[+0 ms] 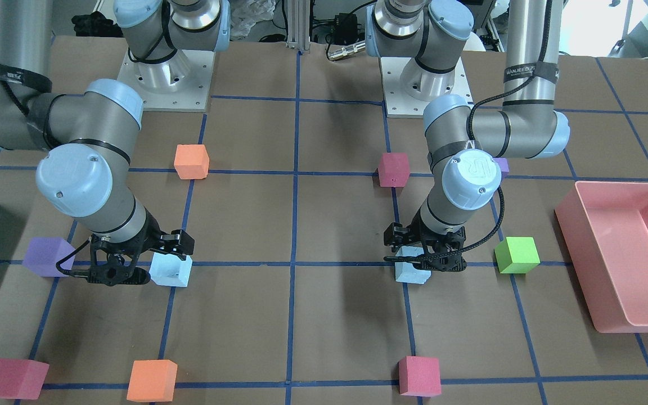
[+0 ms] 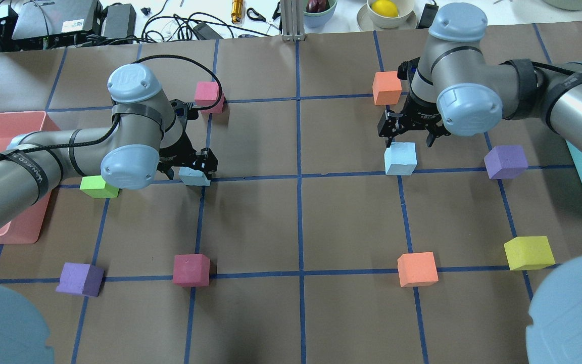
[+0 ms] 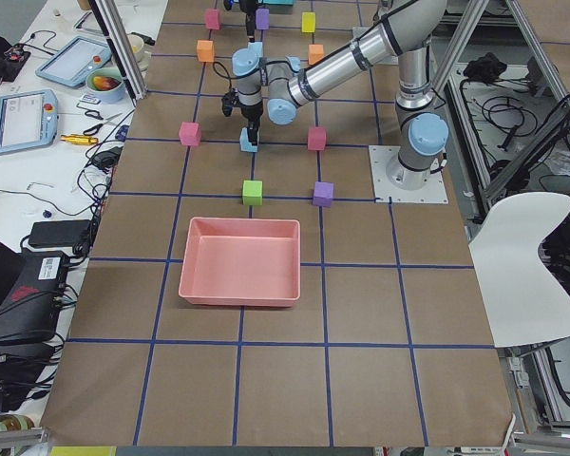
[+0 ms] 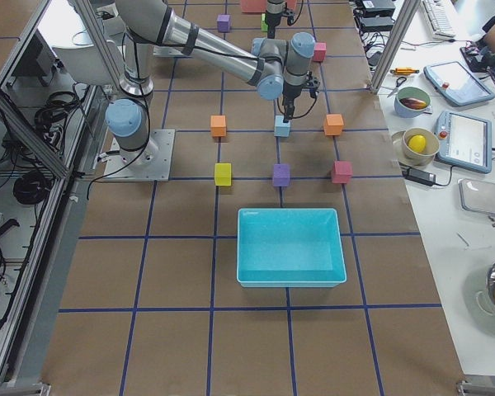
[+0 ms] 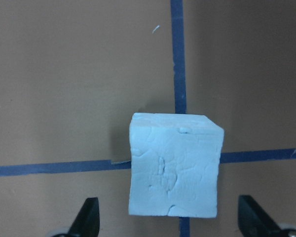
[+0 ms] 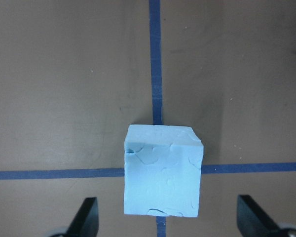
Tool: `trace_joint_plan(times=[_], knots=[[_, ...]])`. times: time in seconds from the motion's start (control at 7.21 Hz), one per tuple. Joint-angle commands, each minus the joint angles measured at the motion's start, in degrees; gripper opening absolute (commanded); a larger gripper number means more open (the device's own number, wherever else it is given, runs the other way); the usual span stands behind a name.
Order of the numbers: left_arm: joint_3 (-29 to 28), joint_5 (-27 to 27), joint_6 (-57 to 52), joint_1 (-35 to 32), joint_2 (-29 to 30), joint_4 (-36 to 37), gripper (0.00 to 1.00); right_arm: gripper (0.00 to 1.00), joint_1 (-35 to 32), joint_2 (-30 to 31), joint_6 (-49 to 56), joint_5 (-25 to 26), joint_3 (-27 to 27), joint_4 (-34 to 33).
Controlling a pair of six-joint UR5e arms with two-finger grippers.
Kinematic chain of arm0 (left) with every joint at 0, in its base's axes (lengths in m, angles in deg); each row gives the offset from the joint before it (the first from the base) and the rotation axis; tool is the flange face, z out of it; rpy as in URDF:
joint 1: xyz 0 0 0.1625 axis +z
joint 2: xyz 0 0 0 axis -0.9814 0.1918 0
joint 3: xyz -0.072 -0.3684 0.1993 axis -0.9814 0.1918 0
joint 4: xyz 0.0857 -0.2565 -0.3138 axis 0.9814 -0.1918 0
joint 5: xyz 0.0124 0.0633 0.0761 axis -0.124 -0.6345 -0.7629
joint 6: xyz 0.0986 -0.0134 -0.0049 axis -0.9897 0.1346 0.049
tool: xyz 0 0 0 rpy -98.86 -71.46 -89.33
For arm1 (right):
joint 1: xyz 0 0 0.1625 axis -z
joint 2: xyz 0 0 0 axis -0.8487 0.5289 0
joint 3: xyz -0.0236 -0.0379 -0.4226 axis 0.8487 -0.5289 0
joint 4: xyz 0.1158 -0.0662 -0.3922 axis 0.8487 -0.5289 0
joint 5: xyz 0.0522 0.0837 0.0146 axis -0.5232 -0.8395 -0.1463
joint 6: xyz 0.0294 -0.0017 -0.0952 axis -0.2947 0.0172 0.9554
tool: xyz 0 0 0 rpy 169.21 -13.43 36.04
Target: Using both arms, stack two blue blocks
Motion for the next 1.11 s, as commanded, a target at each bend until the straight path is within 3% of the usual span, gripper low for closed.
trace_joint_plan(times=[0.0, 0.28, 0.69, 0.83, 0.97], knots=[[0.79, -0.04, -0.02, -0.11, 0.87, 2.21, 1.00, 1.00, 0.00, -2.59, -0.09, -0.16, 0.58, -0.53], [0.79, 0.04, -0.37, -0.11, 1.75, 8.35, 0.97, 1.00, 0.00, -3.92, -0.27, -0.16, 0.58, -0.61], [0.87, -0.05, -0.63, -0.11, 2.10, 8.37, 0.99, 1.00, 0.00, -6.11, 0.17, -0.07, 0.75, -3.86], [0.87, 0.04, -0.11, -0.20, 2.02, 8.37, 0.93, 0.80, 0.09, -6.12, -0.52, -0.07, 0.66, -3.78], [0.87, 0.13, 0.15, -0.20, 2.02, 8.37, 0.65, 0.44, 0.09, -6.12, -0.62, -0.07, 0.58, -3.78]])
